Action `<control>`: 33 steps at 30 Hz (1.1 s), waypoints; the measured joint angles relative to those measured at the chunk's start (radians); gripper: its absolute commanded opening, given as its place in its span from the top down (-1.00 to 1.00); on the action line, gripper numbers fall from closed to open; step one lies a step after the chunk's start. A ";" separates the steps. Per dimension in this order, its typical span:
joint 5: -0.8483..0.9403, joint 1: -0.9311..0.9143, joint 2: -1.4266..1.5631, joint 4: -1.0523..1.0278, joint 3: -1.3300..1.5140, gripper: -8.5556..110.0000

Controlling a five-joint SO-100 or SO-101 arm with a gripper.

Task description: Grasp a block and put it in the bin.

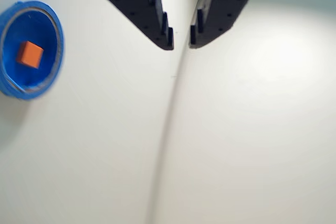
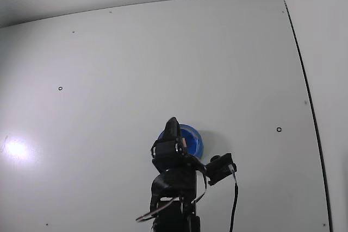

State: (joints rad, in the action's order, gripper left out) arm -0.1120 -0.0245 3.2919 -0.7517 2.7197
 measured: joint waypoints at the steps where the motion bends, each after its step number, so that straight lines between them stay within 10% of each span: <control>1: -0.020 -0.002 -0.015 0.000 0.032 0.80; 33: -0.061 0.005 -0.008 -0.121 0.442 0.85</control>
State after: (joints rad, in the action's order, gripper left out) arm -0.1733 -0.0199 3.2843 -0.8728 3.1615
